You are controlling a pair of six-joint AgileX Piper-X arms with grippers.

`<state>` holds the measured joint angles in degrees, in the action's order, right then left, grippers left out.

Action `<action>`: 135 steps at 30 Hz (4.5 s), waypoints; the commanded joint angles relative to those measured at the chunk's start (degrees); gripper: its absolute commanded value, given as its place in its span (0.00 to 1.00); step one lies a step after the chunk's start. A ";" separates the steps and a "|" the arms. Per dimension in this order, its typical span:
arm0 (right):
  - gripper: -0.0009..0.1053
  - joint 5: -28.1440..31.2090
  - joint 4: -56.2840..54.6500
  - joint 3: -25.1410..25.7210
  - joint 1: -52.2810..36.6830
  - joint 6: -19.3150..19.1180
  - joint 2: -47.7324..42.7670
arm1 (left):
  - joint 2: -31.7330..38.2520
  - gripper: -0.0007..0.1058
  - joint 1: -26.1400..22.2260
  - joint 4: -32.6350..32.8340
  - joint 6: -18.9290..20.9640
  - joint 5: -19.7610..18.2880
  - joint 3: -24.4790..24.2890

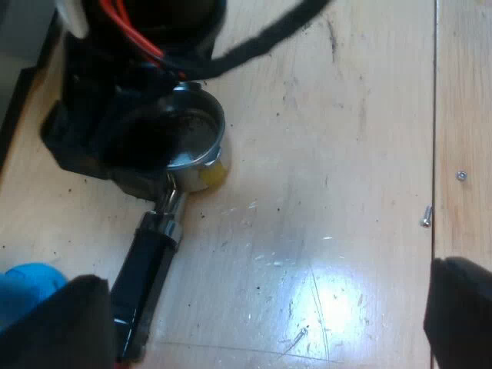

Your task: Put the handle in the coffee machine

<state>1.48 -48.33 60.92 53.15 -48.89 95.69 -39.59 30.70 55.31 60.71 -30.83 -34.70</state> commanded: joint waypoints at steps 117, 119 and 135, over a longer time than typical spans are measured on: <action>0.01 -14.17 -8.43 -1.01 -0.31 -21.67 -22.03 | -7.04 0.76 -3.08 -9.42 -2.73 -2.50 5.53; 0.01 -14.17 -8.43 -1.01 -0.31 -21.67 -22.03 | -7.04 0.75 -3.08 -9.42 -2.73 -2.50 5.53; 0.01 -14.17 -8.43 -1.01 -0.31 -21.67 -22.03 | -7.04 0.72 -3.08 -9.42 -3.16 -5.89 5.53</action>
<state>-11.28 -58.10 58.94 52.88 -69.93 74.62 -46.72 27.48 46.18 57.92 -35.53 -28.63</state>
